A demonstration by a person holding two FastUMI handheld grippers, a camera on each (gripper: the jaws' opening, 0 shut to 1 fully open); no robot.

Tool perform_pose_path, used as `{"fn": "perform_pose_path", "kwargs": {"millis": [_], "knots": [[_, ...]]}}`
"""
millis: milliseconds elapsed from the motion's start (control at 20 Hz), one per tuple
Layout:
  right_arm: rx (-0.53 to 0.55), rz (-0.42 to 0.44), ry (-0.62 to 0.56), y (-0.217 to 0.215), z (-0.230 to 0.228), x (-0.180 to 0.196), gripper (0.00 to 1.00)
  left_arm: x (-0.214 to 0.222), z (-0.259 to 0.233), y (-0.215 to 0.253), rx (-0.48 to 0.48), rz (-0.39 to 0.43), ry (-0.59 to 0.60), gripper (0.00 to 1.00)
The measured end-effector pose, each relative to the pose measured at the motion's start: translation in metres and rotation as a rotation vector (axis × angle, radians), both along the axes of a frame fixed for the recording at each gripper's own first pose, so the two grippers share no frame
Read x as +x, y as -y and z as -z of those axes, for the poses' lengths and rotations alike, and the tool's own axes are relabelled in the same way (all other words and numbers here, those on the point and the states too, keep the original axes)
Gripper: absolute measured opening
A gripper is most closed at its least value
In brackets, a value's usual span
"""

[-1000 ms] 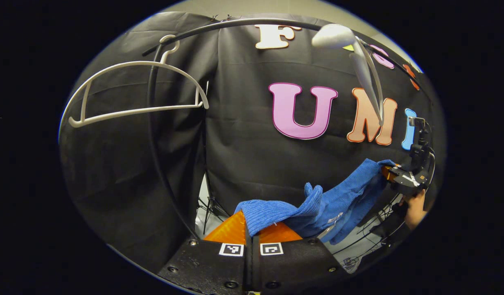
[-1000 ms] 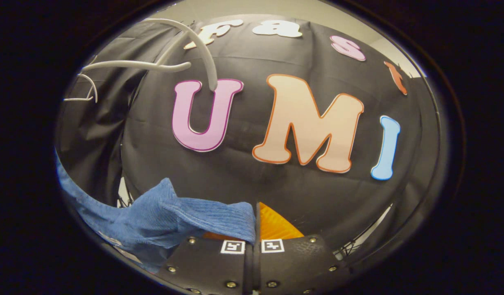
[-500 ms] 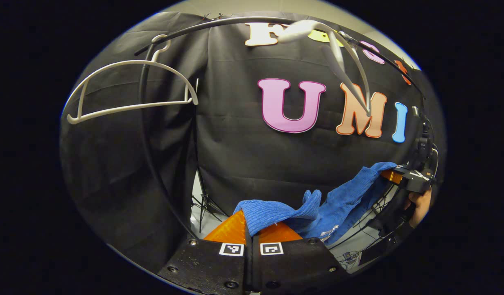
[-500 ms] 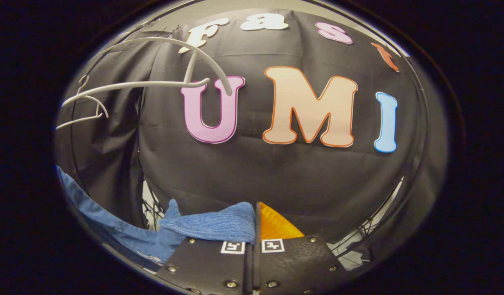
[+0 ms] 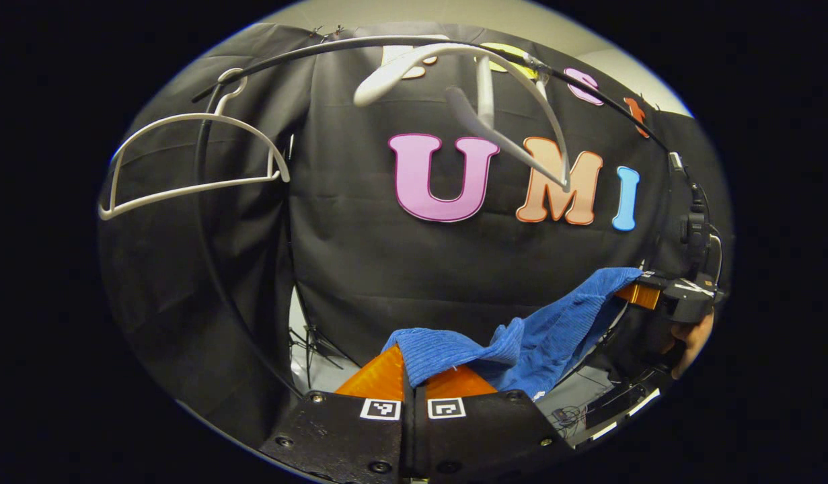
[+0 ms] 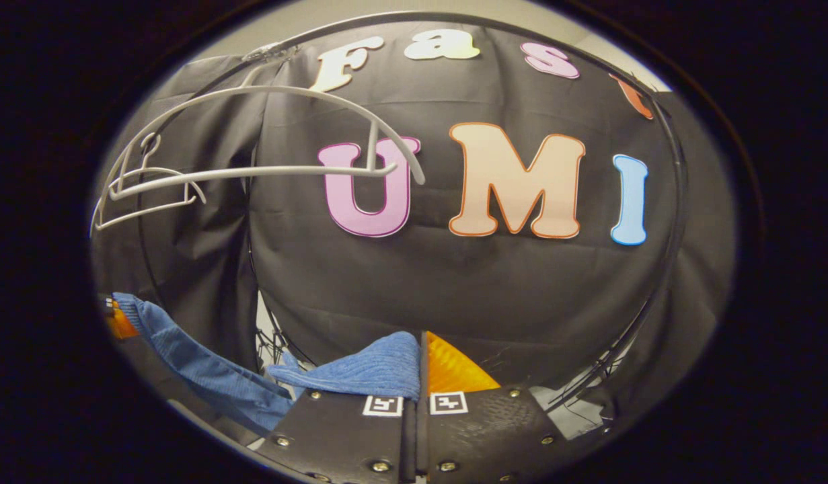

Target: Grasp the clothes on the hanger with both hands and then place them into the laundry hamper below.

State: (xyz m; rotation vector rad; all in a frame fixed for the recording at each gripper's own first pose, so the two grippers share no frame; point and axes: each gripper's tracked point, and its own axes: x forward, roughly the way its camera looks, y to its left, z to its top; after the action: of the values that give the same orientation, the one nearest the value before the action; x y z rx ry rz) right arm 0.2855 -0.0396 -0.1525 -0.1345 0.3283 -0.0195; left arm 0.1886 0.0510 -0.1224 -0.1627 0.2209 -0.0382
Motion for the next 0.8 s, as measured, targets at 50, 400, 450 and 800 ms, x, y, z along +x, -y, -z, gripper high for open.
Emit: {"fn": "perform_pose_path", "kwargs": {"millis": [50,400,450,800], "knots": [[0.002,-0.002,0.002,-0.003,-0.004,-0.004,0.03,0.001,-0.004,0.004,0.001,0.012,0.007,0.00],[0.048,-0.051,0.004,-0.043,-0.019,-0.016,0.02,0.015,-0.022,0.037,0.017,0.100,0.054,0.00],[0.053,-0.054,0.001,-0.047,-0.021,-0.020,0.03,0.018,-0.024,0.042,0.013,0.111,0.056,0.01],[0.096,-0.092,0.020,-0.066,-0.036,-0.022,0.03,0.030,-0.049,0.073,0.005,0.159,0.104,0.00]]}}
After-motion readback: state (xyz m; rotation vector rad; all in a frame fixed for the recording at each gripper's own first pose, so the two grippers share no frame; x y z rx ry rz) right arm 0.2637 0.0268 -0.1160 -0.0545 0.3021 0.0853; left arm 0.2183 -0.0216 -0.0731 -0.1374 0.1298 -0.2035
